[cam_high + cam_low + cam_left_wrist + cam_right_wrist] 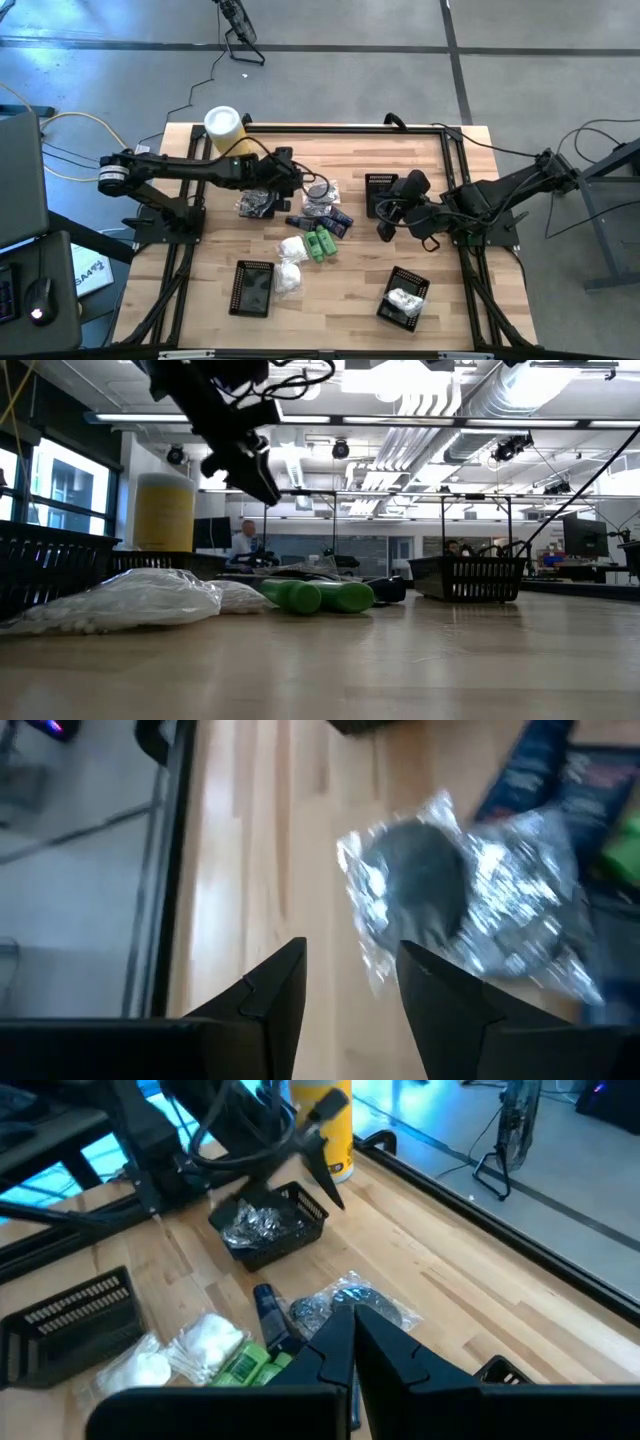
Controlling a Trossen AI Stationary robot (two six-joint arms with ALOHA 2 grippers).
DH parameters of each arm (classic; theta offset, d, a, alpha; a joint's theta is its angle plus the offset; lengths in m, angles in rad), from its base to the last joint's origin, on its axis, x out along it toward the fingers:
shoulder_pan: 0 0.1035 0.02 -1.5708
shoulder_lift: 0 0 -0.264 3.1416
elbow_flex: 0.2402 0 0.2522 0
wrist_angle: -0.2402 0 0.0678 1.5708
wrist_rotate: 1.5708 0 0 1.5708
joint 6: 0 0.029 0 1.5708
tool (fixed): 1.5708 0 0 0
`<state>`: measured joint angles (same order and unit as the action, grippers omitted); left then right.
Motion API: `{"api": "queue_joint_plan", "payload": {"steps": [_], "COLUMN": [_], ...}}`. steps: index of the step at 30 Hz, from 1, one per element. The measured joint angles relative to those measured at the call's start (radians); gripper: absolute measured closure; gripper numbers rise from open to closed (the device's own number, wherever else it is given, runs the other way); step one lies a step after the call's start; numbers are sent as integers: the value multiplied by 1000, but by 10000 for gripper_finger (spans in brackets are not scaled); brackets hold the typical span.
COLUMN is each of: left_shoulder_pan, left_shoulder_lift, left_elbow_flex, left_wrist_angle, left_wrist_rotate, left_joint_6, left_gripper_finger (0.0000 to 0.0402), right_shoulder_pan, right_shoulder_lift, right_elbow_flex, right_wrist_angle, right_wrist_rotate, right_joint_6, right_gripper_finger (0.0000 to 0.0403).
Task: Pick & Place Travel size toiletries
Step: Put the black hairbrush into the top left black basket
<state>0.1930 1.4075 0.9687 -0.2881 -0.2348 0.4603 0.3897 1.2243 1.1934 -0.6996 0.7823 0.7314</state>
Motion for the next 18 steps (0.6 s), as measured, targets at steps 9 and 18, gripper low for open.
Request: {"api": "queue_joint_plan", "payload": {"steps": [9, 18], "left_shoulder_pan": [7, -68], "left_shoulder_lift": [96, 158], "left_elbow_flex": [0, 0], "left_wrist_angle": [18, -59], "left_wrist_rotate": [131, 76], "left_joint_6": [63, 228], "left_gripper_finger": [249, 249], "right_shoulder_pan": [3, -8], "right_shoulder_lift": [0, 0], "right_elbow_flex": [0, 0], "right_wrist_angle": [-2, -1], "right_wrist_rotate": [1, 3], "right_joint_6": [56, 53], "right_gripper_finger": [398, 398]}}
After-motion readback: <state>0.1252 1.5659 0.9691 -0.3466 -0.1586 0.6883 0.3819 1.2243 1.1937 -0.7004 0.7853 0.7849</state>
